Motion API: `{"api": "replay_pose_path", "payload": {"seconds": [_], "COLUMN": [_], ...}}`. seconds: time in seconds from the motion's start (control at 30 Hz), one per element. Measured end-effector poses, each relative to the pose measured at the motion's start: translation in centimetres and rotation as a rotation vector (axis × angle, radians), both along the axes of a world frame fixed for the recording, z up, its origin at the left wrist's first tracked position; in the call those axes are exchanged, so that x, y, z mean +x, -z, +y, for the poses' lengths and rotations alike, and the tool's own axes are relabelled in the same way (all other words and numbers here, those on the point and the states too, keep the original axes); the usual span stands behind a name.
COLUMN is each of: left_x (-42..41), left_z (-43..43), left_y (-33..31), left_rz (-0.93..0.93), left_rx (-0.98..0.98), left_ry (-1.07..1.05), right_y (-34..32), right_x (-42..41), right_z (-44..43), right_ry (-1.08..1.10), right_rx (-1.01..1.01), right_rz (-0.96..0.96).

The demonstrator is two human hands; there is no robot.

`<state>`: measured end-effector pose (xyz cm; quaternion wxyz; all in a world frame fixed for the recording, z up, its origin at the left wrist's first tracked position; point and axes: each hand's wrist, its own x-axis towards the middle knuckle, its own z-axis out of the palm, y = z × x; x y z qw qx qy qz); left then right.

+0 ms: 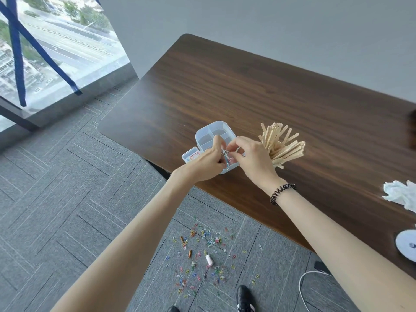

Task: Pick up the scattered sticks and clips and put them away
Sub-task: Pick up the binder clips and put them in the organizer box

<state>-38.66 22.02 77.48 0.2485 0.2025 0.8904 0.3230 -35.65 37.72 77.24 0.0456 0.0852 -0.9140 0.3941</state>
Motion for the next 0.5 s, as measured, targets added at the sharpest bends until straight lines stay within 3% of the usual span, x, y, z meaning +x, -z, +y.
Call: {"api": "replay_pose_path", "payload": {"seconds": [0.13,0.23,0.4,0.5], "left_x": [-0.3,-0.8,-1.0,-0.7], "left_z": [-0.4,-1.4,-2.4,-2.3], "left_y": [0.0,-0.5,-0.9,-0.6], "left_rz": [-0.037,-0.049,0.069,0.168], "left_rx": [0.065,0.098,0.092,0.016], "left_ry": [-0.063,-0.198,-0.418,-0.461], "right_y": [-0.1,-0.3,0.5,1.2], "right_x": [0.1,0.1,0.3,0.0], "right_z": [0.6,1.5,1.3,0.5], "right_ry": [0.001,0.133,0.154,0.158], "right_rx": [0.104,0.146,0.468,0.516], "right_rz": [0.090,0.138,0.073,0.034]}}
